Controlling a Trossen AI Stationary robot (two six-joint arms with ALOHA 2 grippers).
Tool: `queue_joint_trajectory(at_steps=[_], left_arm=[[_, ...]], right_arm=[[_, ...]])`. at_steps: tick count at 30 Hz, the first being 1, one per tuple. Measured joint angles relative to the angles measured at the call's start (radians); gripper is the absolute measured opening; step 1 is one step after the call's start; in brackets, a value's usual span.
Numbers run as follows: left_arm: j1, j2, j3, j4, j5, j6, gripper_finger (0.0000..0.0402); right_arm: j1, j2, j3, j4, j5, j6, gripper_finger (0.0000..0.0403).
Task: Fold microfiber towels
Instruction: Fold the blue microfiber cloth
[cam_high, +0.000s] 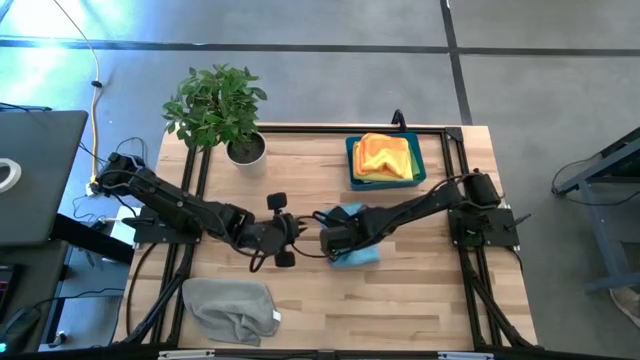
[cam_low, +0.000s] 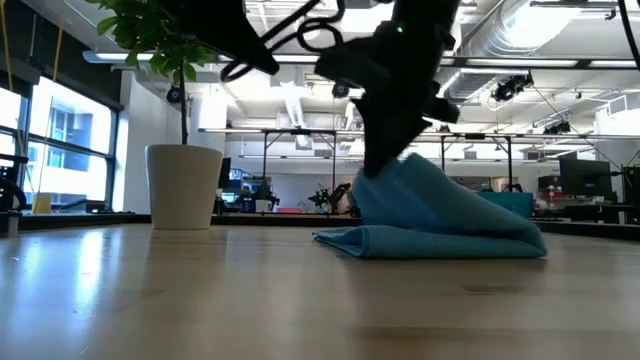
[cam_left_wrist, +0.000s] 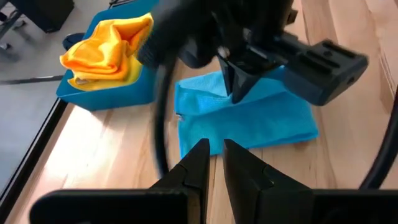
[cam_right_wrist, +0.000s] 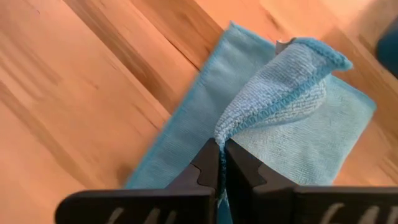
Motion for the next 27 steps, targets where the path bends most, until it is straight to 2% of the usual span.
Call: queue_joint_trajectory(at_steps=[8,11,22,27], left_arm=[[-0.028,0.0,0.0,-0.015,-0.016,0.008,0.0037],[-0.03,0.0,0.0,-0.015,-0.016,0.008,0.0037],[-0.03,0.0,0.0,-0.015,-0.038,0.009,0.0037],[-0.03,0.0,0.0,-0.02,-0.038,0.009,0.0037]], right_arm=[[0.0,0.001,0.024,0.001,0.019,-0.001,0.0],[0.0,0.003,0.024,0.006,0.035,-0.06,0.0006],[0.001,0.003,0.023,0.11,-0.035,-0.326,0.0115],[0.017,0.001,0.023,0.052,-0.1,-0.401,0.0135]])
